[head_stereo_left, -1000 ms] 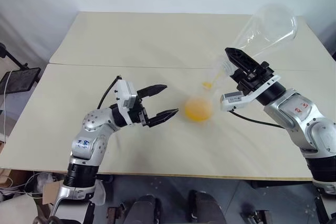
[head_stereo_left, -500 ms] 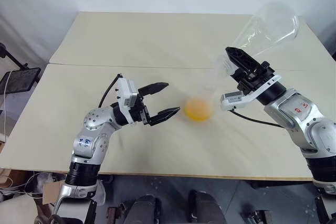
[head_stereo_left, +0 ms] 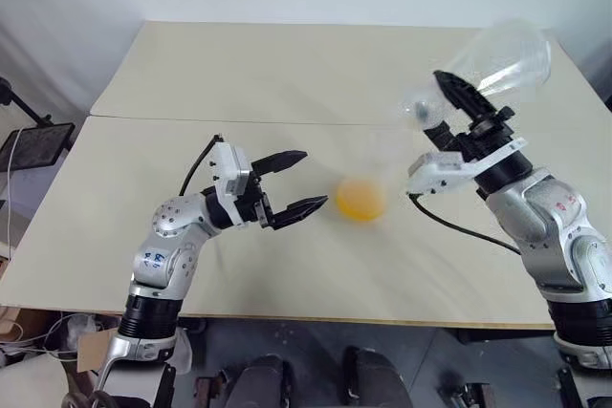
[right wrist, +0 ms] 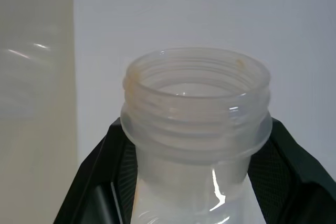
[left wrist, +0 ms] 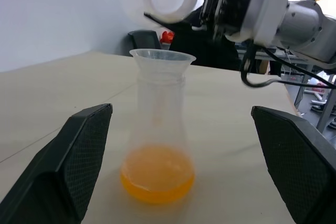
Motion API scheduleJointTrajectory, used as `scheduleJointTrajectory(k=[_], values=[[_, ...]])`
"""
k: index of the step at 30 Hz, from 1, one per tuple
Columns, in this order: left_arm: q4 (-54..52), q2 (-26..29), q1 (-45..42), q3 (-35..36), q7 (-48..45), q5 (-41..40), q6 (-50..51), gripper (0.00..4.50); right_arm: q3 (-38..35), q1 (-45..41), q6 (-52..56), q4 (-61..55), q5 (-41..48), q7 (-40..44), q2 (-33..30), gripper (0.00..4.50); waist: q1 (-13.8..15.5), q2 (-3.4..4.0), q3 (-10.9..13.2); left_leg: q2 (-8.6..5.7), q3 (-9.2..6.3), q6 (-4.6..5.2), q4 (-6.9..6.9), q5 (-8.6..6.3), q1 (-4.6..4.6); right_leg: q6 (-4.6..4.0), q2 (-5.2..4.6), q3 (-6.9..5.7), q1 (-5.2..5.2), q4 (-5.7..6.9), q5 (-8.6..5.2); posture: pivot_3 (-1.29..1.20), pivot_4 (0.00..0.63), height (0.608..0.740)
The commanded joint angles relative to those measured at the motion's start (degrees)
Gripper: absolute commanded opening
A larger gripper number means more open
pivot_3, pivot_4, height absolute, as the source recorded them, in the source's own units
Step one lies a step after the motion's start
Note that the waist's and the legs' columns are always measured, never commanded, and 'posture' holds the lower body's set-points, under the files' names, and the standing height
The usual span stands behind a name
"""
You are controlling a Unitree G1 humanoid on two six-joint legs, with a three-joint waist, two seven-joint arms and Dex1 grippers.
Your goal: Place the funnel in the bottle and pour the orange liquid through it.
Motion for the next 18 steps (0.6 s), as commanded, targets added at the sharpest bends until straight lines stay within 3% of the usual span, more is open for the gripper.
scheduleJointTrajectory(k=[1, 7, 11, 18], values=[[-0.74, 0.59, -0.76, 0.52, -0.37, -0.19, -0.71, 4.50, -8.17, -0.59, 16.15, -3.60, 15.98, 5.38, 7.03, 2.43, 0.02, -0.01, 0.00, 0.00, -0.01, 0.00, 0.00, 0.00, 0.01, 0.00, 0.01, -0.01, 0.02, -0.01, 0.00, 0.00, 0.150, 0.740], [-0.07, 0.57, -1.32, 0.46, -0.44, 0.09, -1.02, 4.50, -18.85, -4.07, 28.25, 2.11, 29.58, 4.21, 11.61, 2.43, 0.03, 0.00, 0.00, -0.03, -0.03, 0.02, 0.00, 0.01, 0.01, 0.00, -0.03, -0.01, 0.00, 0.04, 0.00, 0.00, 0.150, 0.740], [0.08, 0.52, -1.44, 0.57, -0.36, 0.19, -1.20, 4.50, -24.99, -5.57, 29.55, 11.83, 35.98, 2.74, 10.67, 2.43, -0.05, 0.00, -0.01, -0.03, -0.02, 0.02, -0.04, 0.01, 0.03, 0.00, -0.01, -0.01, -0.01, 0.06, 0.00, 0.00, 0.150, 0.740], [0.23, 0.31, -1.55, 0.63, -0.14, 0.34, -1.45, 4.50, -28.51, -7.64, 25.43, 22.29, 43.01, 2.11, 9.25, 2.43, -0.24, 0.02, -0.01, -0.04, 0.05, 0.02, -0.06, 0.01, 0.04, 0.00, -0.01, 0.03, -0.06, 0.10, 0.00, 0.00, 0.150, 0.740]])
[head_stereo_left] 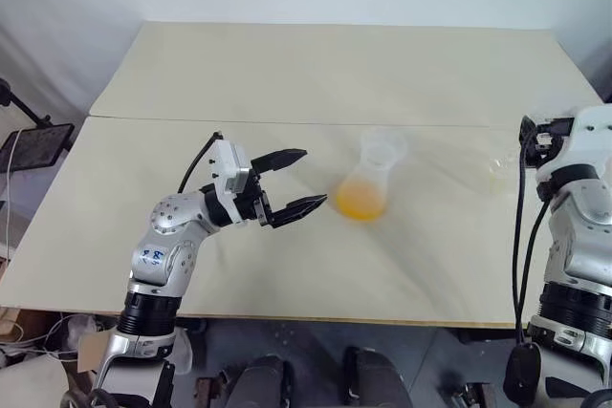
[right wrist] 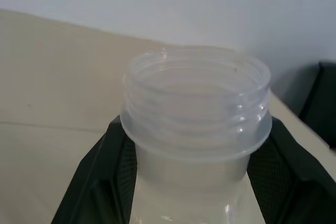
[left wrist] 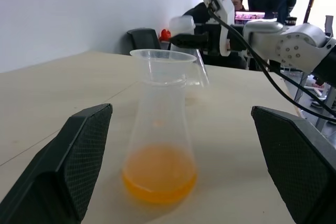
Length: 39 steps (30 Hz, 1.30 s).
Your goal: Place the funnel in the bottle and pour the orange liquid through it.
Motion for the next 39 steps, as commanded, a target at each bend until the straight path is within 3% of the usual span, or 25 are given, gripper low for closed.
scheduleJointTrajectory(k=[1, 4, 10, 20, 24, 28, 34, 39], values=[[-0.23, -0.03, -0.76, 0.60, 0.19, 0.15, -1.39, 4.50, -2.57, -1.30, -1.68, 1.14, 4.50, -0.38, -1.73, 2.43, -0.02, 0.00, 0.00, 0.00, 0.00, 0.00, 0.00, 0.00, 0.00, 0.00, 0.00, 0.00, 0.00, 0.00, 0.00, 0.00, 0.150, 0.740], [-0.25, 0.02, -0.76, 0.61, 0.17, 0.20, -1.36, 4.50, -4.45, -0.64, -1.19, 1.16, 10.40, 2.03, -1.10, 2.43, 0.06, 0.00, 0.00, 0.02, 0.00, 0.00, 0.00, 0.00, -0.01, 0.00, 0.00, 0.01, 0.00, 0.00, 0.00, 0.00, 0.150, 0.740], [-0.13, 0.92, -0.70, 0.88, -0.21, 0.12, -0.85, 4.50, -4.75, 4.71, -3.40, -3.56, 14.13, 3.90, -2.46, 4.45, 0.24, 0.00, 0.00, -0.01, -0.03, 0.01, 0.01, 0.00, -0.02, 0.00, -0.03, 0.01, 0.02, -0.01, 0.00, 0.00, 0.150, 0.740], [-0.13, 4.97, 0.72, 0.78, -3.14, -0.56, 1.51, 4.50, -6.75, 12.01, -8.08, -11.11, 16.43, 6.96, -7.49, 4.45, 0.29, 0.00, 0.00, 0.00, -0.01, 0.01, 0.02, 0.00, 0.00, 0.00, -0.02, 0.02, 0.03, -0.02, 0.00, 0.00, 0.150, 0.740], [0.51, 6.08, 1.22, 1.27, -4.31, -1.03, 2.30, 4.50, -10.12, 15.09, -16.62, -11.80, 18.01, 10.97, -8.84, 4.45, 0.79, 0.00, 0.00, -0.01, -0.02, 0.01, 0.02, 0.00, 0.01, 0.00, -0.03, 0.02, 0.04, -0.04, 0.00, 0.00, 0.150, 0.740], [1.46, 7.48, 2.42, 2.73, -4.22, 0.30, 0.48, 4.50, -13.06, 19.26, -14.46, -13.83, 25.72, 19.92, -13.42, 4.45, 1.04, 0.00, 0.00, -0.02, 0.03, 0.02, 0.02, 0.01, 0.00, 0.00, -0.03, 0.04, 0.05, -0.08, 0.00, 0.00, 0.150, 0.740], [-1.01, 14.47, 8.71, 7.66, -4.88, -0.47, 1.97, 4.50, -10.87, 29.40, -5.37, -23.11, 37.14, 33.07, -18.25, 4.45, 1.05, 0.00, 0.00, 0.13, 0.01, 0.01, -0.04, 0.00, 0.08, -0.01, -0.03, 0.17, 0.10, -0.13, 0.00, 0.00, 0.150, 0.740], [-1.31, 16.63, 11.68, 10.76, -4.58, -0.93, 1.32, 4.50, -5.77, 35.17, -7.50, -25.83, 36.93, 42.35, -17.06, 4.45, 1.66, -0.01, 0.00, 0.13, -0.05, 0.02, 0.02, -0.01, 0.07, -0.02, -0.16, 0.27, 0.22, -0.35, 0.00, 0.00, 0.150, 0.740]])
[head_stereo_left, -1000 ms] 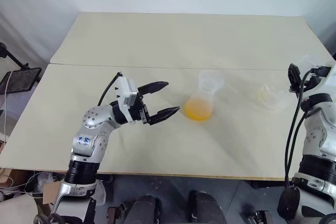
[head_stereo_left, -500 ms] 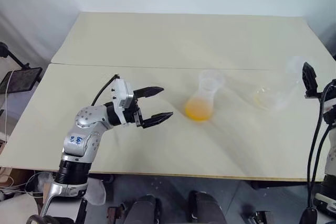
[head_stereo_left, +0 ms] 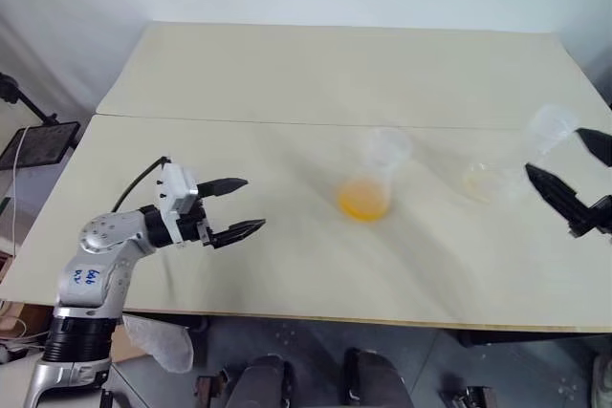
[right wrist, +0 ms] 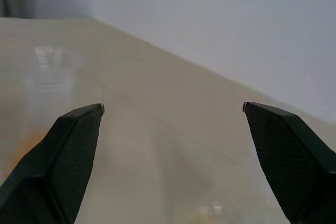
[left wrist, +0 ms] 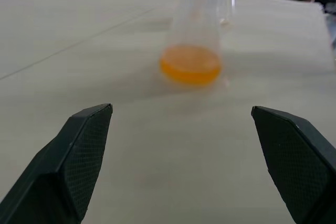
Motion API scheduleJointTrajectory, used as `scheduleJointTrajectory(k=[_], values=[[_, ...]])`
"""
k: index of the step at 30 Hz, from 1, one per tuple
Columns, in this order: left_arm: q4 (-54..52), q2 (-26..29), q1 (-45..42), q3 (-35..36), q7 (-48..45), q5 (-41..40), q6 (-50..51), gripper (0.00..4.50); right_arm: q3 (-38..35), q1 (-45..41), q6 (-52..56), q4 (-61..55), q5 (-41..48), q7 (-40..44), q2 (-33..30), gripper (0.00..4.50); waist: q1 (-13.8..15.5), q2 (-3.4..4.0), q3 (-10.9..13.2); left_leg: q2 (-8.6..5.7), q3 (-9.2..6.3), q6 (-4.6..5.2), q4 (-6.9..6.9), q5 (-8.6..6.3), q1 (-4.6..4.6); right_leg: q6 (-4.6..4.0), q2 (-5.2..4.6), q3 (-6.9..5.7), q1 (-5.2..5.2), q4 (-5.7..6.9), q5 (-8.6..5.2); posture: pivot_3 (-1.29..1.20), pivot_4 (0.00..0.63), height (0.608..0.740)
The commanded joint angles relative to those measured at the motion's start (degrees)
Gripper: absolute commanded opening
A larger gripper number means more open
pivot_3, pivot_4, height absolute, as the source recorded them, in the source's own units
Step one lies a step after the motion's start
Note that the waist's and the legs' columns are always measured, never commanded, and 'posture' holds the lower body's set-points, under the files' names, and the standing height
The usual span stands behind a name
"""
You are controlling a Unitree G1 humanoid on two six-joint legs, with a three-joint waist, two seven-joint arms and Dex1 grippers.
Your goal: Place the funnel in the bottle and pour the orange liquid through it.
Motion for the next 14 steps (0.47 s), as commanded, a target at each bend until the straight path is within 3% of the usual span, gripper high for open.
scheduleJointTrajectory(k=[1, 9, 14], values=[[-2.54, 0.65, 1.56, 2.25, 0.29, -0.80, -0.91, 4.50, 3.96, 4.06, -4.17, -2.24, -1.30, 8.75, 0.22, 4.45, 0.30, -0.01, 0.00, -0.01, -0.08, 0.01, 0.01, -0.01, -0.01, 0.00, -0.03, 0.01, 0.02, 0.00, 0.00, 0.00, 0.150, 0.740], [-6.50, 1.53, 6.98, 2.90, 0.52, 1.54, -3.42, 4.50, 10.84, 8.62, -17.67, 2.13, -7.52, 22.54, -0.14, 4.45, 0.03, -0.02, 0.01, -0.10, -0.07, 0.05, -0.02, -0.09, -0.02, 0.02, 0.00, -0.03, -0.01, -0.02, 0.01, 0.00, 0.150, 0.740], [-7.31, 1.80, 7.18, 3.62, 0.44, 0.97, -3.65, 4.50, 11.94, 8.51, -17.49, 4.78, -7.89, 23.82, -0.44, 4.45, 0.01, -0.02, 0.01, -0.02, -0.05, 0.03, 0.00, -0.09, 0.04, 0.01, -0.07, 0.00, 0.01, -0.01, 0.00, 0.00, 0.150, 0.740]])
